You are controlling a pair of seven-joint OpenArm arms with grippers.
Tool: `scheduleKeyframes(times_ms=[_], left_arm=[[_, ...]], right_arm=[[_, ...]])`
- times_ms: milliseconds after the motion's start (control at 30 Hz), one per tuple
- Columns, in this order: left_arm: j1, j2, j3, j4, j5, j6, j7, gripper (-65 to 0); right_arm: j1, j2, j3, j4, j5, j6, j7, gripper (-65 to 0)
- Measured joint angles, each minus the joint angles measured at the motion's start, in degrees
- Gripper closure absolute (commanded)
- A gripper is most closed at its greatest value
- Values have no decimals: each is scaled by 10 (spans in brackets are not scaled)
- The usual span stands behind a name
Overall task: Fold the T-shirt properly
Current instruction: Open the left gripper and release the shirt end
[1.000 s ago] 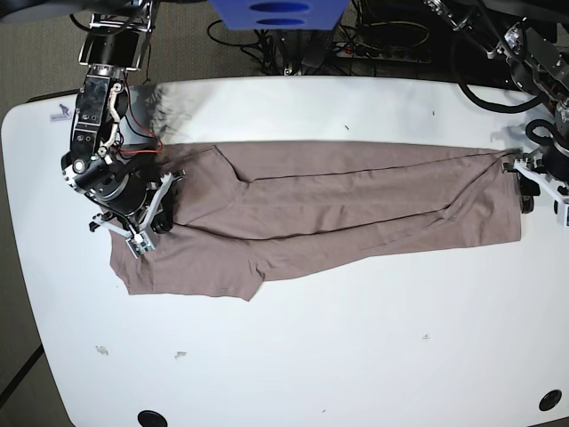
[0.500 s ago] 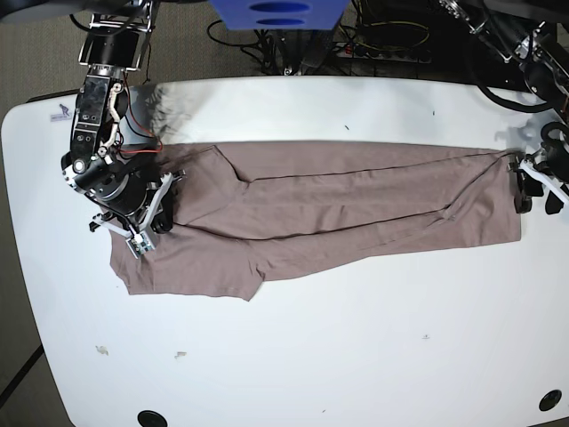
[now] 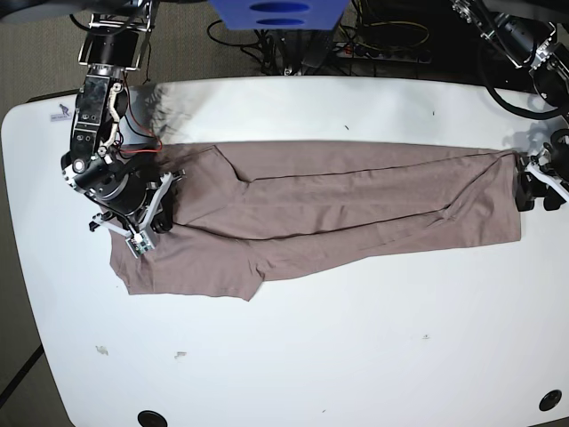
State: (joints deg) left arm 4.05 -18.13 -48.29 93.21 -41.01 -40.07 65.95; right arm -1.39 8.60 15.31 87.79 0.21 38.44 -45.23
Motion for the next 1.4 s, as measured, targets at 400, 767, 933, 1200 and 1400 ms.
scheduleKeyframes(times_ms=[400,767,933,1200,1400], left_arm=[[-8,0,0,-16,0,0,-1,-373],[-23,-16,2,-100,4,1,-33,-373],[-21,-14,13,-106,6,2,-37,-373],[-23,-14,52,-116,-1,-1,-67,-373],[-23,-14,51,-168,3,1,-87,-373]], right_arm=[[0,0,0,0,0,0,0,0],[0,0,0,0,0,0,0,0],[0,0,0,0,0,0,0,0],[0,0,0,0,0,0,0,0],[0,0,0,0,0,0,0,0]])
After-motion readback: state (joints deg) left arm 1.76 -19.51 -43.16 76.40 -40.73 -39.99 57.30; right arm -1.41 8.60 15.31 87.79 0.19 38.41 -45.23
